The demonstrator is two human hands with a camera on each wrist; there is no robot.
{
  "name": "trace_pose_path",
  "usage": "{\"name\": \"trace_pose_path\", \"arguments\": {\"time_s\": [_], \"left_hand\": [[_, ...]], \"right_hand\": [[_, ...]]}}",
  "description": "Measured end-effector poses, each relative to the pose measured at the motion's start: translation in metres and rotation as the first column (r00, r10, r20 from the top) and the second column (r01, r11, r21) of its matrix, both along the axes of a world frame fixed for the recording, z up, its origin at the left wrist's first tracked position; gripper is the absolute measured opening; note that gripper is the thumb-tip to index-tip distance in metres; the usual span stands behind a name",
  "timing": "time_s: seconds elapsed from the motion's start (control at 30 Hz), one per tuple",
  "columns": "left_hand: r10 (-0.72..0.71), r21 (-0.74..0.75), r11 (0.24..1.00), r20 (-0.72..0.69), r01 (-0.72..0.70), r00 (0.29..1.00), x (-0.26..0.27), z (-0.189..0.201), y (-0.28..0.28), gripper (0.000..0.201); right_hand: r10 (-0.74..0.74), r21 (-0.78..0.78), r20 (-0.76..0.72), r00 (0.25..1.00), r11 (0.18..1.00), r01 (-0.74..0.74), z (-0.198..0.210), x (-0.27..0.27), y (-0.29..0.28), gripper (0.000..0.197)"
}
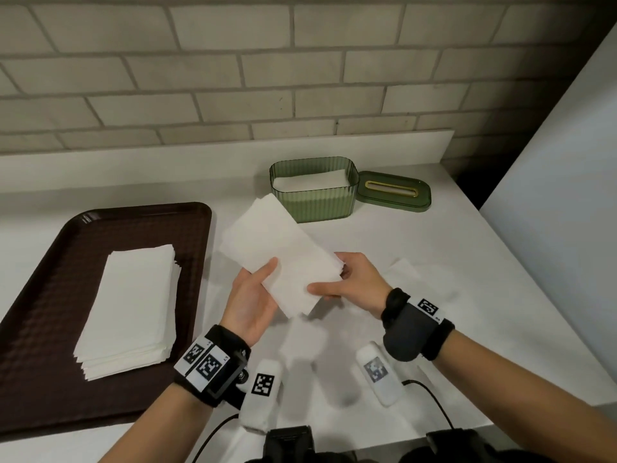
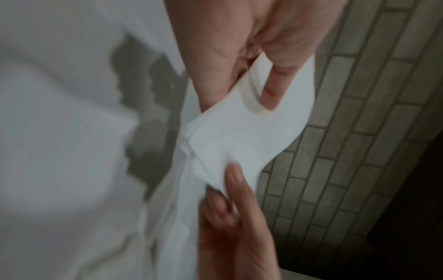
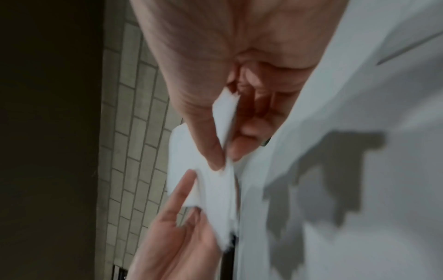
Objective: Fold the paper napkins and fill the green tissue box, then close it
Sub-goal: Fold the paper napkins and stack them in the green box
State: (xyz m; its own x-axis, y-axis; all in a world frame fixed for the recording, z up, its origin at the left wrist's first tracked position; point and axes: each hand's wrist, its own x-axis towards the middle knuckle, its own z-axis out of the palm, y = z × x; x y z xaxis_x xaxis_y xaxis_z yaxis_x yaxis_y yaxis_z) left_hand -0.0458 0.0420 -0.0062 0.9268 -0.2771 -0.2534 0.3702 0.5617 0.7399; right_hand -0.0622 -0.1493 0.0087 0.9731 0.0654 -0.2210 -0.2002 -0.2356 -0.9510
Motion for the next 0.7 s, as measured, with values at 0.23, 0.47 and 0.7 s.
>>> {"name": "trace_pose_path", "arguments": {"time_s": [0.23,0.47,0.7], "left_hand": [[-0.17,0.714,0.673,0.405,-0.195,0.899,-0.004,0.008,0.052,0.025],[-0.541,0.914,0.299,0.399,-0.274,0.741,-0.019,0.004,0.055,0.021],[-0.62,0.939,0.234,0.343,-0.251,0.705,-0.018,0.003,0.04,0.021]], "right_hand": [[0.091,-0.228,0.129,0.987,0.972,-0.06,0.016,-0.013,-0.034,0.013],[0.254,-0.452,0.185,0.949,0.88,-0.147,0.006,-0.028,-0.033,0.013],[0.341,-0.51,0.125,0.932,0.828,-0.234,-0.008,-0.024,-0.019,0.028]]}}
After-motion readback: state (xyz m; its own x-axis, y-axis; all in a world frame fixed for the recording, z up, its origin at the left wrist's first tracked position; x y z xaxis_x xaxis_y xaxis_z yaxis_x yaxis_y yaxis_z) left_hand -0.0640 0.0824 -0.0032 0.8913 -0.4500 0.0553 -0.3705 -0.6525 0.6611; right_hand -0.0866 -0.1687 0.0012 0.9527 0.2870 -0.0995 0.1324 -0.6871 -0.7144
